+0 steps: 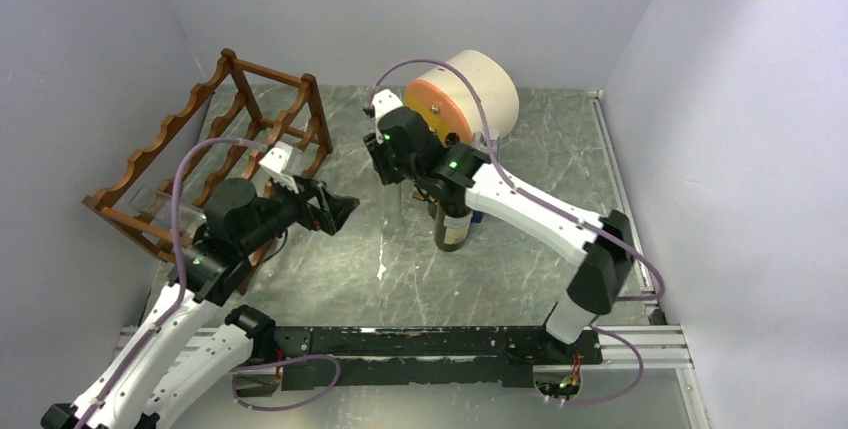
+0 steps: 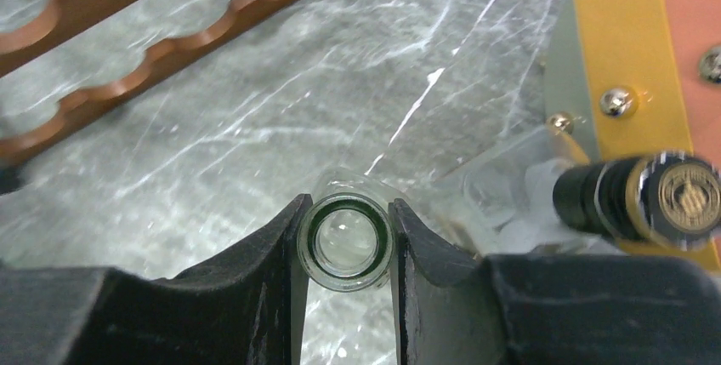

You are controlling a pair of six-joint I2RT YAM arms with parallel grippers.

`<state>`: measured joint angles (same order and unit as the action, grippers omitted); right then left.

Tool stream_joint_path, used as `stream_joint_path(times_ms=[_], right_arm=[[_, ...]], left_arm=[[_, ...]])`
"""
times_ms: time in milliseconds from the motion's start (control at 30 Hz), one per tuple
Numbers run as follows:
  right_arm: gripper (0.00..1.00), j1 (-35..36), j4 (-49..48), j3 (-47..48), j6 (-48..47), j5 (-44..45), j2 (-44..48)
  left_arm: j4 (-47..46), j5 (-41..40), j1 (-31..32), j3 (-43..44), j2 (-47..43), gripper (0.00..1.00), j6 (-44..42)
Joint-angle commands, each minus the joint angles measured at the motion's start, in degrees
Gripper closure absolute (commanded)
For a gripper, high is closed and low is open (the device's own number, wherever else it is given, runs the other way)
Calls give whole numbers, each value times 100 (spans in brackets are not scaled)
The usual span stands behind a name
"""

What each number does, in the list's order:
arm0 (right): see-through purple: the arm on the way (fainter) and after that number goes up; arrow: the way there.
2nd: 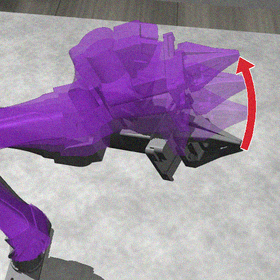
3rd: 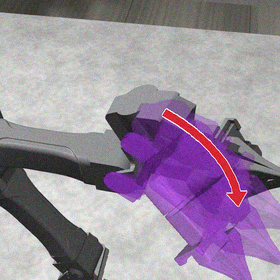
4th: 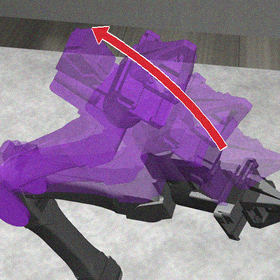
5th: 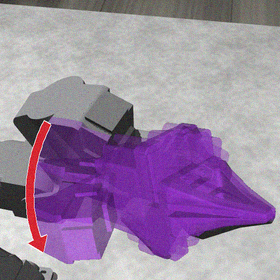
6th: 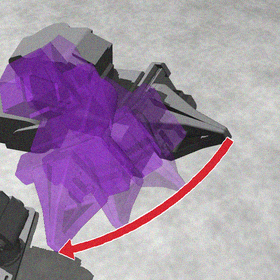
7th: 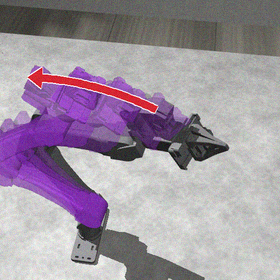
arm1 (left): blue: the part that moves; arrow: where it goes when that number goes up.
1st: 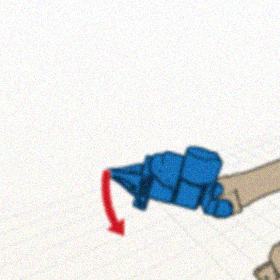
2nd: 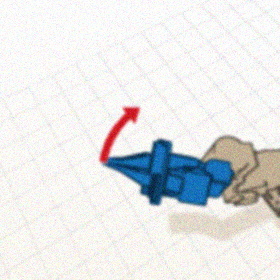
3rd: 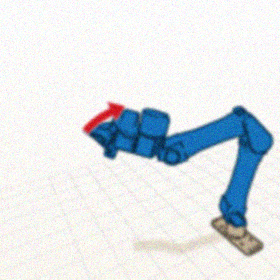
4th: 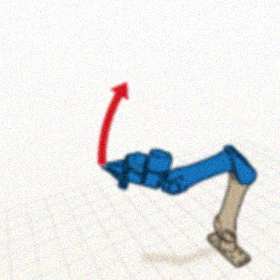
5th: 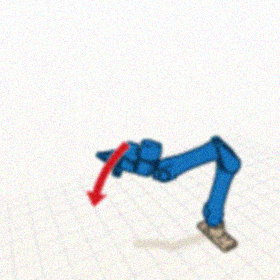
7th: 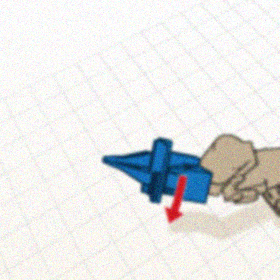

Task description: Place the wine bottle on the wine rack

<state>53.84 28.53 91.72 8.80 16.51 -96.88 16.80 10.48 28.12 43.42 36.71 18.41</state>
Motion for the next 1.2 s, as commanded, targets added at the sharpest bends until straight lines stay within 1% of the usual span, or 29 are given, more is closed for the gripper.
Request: stream_joint_path(times_ms=[0,100,200,267,333,400,467,533,600,700,833,933,1100,1133,1167], right_arm=[[100,39,-263,-427,-81,-769,918],[100,41,-382,-839,32,-1182,1394],[100,41,-448,-1125,129,-1383,1761],[100,39,-527,-1269,227,-1547,1991],[100,40,-610,-1377,314,-1805,2178],[100,38,-734,-1473,476,-2005,2326],[100,39,-918,-1597,647,-2118,2462],[100,43,-1122,-1665,812,-2203,2549],[100,44,-1365,-1691,999,-2207,2619],[100,39,-1709,-1700,1257,-2276,2710],[100,39,-2112,-1768,1602,-2413,2744],[100,41,-2347,-1829,1817,-2530,2732],[100,39,-2554,-2049,2018,-2516,2853],[100,38,-2569,-2087,2028,-2505,2886],[100,40,-2561,-2102,2036,-2504,2907]], left_arm=[[-987,1449,22,-468,126,1,-95],[-1457,1900,27,-762,197,1,8],[-1759,2018,35,-1043,233,1,22],[-1525,2152,33,-1019,265,1,-473],[-987,2129,35,-768,330,1,-1034],[-740,2110,36,-601,361,1,-1341],[-795,2349,36,-604,333,1,-1540],[-1051,2672,31,-738,270,1,-1720],[-1354,2779,29,-915,189,1,-1831],[-1497,2859,43,-995,169,1,-2128],[-1527,3060,45,-929,354,1,-2290],[-1477,2960,49,-904,446,1,-2394],[-1182,2836,62,-763,294,1,-2908],[-1089,2817,57,-718,279,3,-2995],[-1004,2818,61,-684,254,8,-3059]])
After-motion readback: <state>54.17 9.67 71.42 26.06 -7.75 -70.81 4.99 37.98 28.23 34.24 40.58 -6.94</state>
